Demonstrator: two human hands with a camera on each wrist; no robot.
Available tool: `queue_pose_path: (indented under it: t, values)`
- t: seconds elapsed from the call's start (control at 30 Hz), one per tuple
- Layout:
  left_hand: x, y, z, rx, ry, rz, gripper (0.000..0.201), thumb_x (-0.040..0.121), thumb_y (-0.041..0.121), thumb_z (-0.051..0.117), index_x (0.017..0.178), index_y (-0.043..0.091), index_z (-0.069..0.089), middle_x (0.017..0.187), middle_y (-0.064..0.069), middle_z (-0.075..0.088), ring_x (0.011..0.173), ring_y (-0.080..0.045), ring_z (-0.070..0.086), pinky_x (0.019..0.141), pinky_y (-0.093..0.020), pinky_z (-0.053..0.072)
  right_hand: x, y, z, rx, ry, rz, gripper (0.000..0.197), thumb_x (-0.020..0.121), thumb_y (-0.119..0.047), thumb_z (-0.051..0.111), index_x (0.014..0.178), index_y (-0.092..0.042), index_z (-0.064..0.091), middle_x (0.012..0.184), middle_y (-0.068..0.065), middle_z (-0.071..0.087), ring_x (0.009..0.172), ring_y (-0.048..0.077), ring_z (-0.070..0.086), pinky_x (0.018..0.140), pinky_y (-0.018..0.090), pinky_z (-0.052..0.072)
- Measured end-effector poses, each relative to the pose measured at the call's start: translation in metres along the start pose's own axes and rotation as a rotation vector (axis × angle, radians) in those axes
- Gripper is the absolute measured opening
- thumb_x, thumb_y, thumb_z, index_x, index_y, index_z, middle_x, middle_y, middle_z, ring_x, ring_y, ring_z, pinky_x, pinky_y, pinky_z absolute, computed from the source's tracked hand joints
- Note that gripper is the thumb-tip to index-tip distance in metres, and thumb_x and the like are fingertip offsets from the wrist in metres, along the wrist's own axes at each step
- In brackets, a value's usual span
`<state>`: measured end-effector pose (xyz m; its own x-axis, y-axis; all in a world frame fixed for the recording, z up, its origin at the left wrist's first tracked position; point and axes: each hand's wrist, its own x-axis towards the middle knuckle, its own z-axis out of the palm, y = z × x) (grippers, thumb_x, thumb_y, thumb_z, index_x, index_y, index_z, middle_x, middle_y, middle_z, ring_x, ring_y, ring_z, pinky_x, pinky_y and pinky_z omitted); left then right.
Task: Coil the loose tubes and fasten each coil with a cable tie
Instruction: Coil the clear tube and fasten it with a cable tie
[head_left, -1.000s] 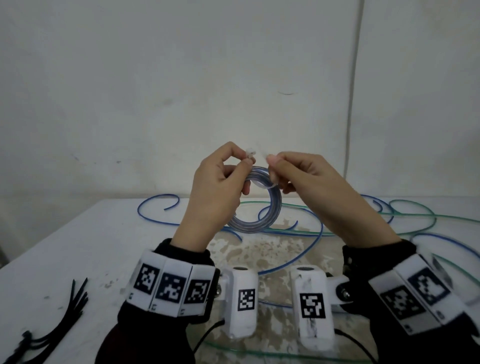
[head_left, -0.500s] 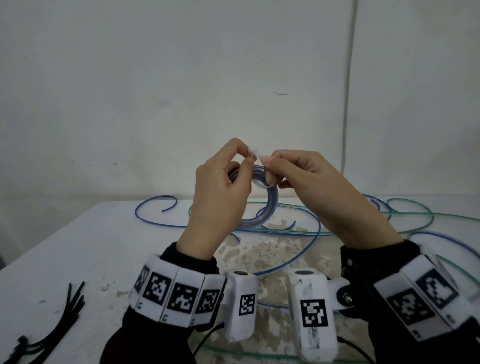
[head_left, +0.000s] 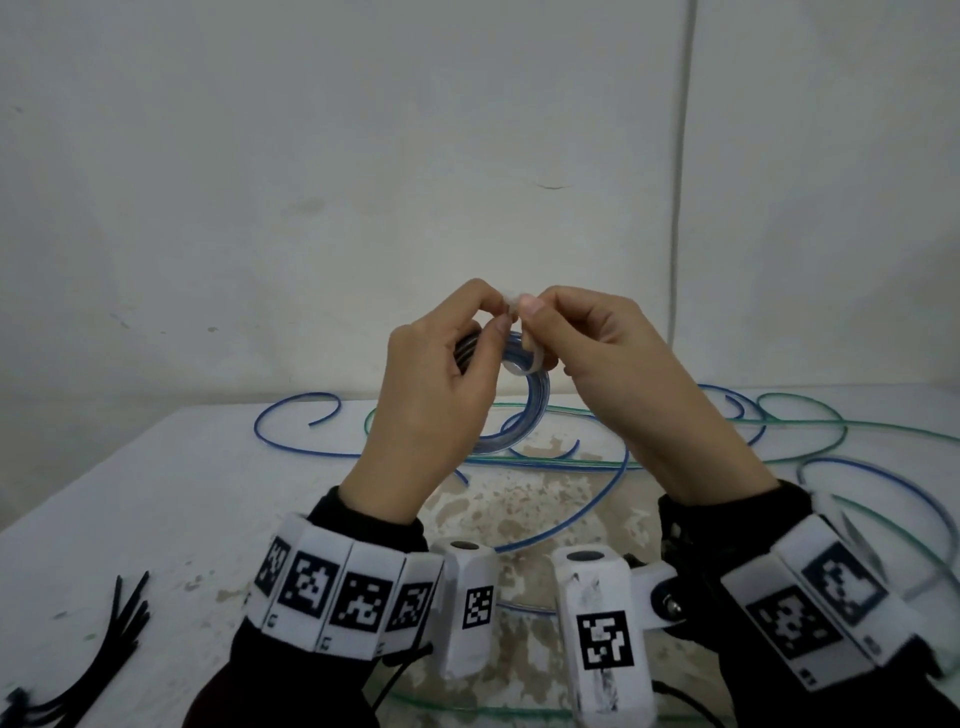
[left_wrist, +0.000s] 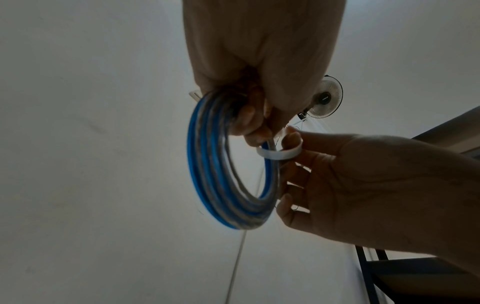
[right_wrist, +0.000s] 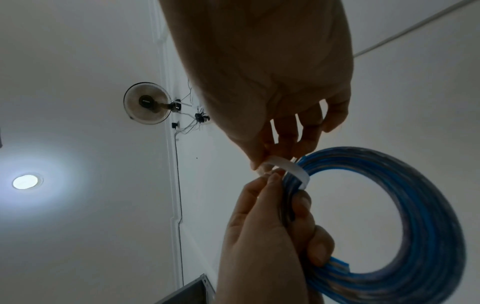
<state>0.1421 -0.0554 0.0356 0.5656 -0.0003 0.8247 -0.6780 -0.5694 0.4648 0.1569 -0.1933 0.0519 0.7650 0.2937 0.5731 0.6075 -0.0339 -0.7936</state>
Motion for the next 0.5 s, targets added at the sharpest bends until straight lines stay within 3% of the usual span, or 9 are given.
queue_pose_path:
  t: [0.1, 0.23, 0.33, 0.4, 0.5]
  values:
    - [0.000, 0.000, 0.000, -0.001, -0.011, 0.002, 0.015, 0.095, 0.009, 0.049, 0.085, 0.017, 0.056, 0.052, 0.003, 0.052, 0.046, -0.011, 0.039, 0.048, -0.023, 0.032, 0.000, 0.001, 0.004, -0.039, -0.050, -0.004, 0.037, 0.098, -0.023, 0.050, 0.065, -0.009, 0.060, 0.066, 0.008, 0.059, 0.065, 0.008, 0.049, 0.070, 0.022, 0.041]
    - [0.001, -0.003, -0.002, -0.012, -0.042, -0.010, 0.016, 0.096, 0.012, 0.051, 0.083, 0.017, 0.058, 0.052, 0.006, 0.053, 0.047, -0.014, 0.038, 0.047, -0.024, 0.031, -0.001, 0.002, 0.007, -0.033, 0.018, 0.031, 0.038, 0.098, -0.025, 0.049, 0.062, -0.013, 0.056, 0.058, -0.009, 0.056, 0.060, 0.002, 0.049, 0.064, 0.012, 0.040]
    - [0.002, -0.002, -0.005, -0.025, -0.056, -0.004, 0.015, 0.096, 0.020, 0.051, 0.081, 0.021, 0.056, 0.054, -0.009, 0.054, 0.049, -0.026, 0.039, 0.046, -0.034, 0.034, -0.001, -0.002, 0.001, -0.037, -0.011, 0.070, 0.034, 0.096, -0.026, 0.053, 0.063, -0.015, 0.057, 0.057, -0.010, 0.056, 0.057, 0.001, 0.048, 0.059, 0.009, 0.039]
    - [0.003, 0.001, -0.007, -0.033, -0.075, -0.017, 0.014, 0.094, 0.024, 0.050, 0.081, 0.022, 0.056, 0.057, -0.016, 0.055, 0.053, -0.033, 0.041, 0.049, -0.043, 0.040, 0.000, -0.005, -0.005, 0.007, -0.032, 0.111, 0.025, 0.093, -0.028, 0.057, 0.071, -0.015, 0.058, 0.061, -0.006, 0.059, 0.057, 0.005, 0.050, 0.062, 0.017, 0.042]
    - [0.003, 0.004, -0.010, -0.033, -0.133, -0.028, 0.013, 0.094, 0.018, 0.054, 0.084, 0.016, 0.061, 0.053, 0.003, 0.056, 0.053, -0.032, 0.043, 0.053, -0.046, 0.044, 0.001, -0.005, -0.014, 0.034, 0.006, 0.136, 0.018, 0.092, -0.031, 0.058, 0.083, -0.016, 0.066, 0.068, -0.004, 0.058, 0.058, 0.009, 0.051, 0.062, 0.024, 0.042]
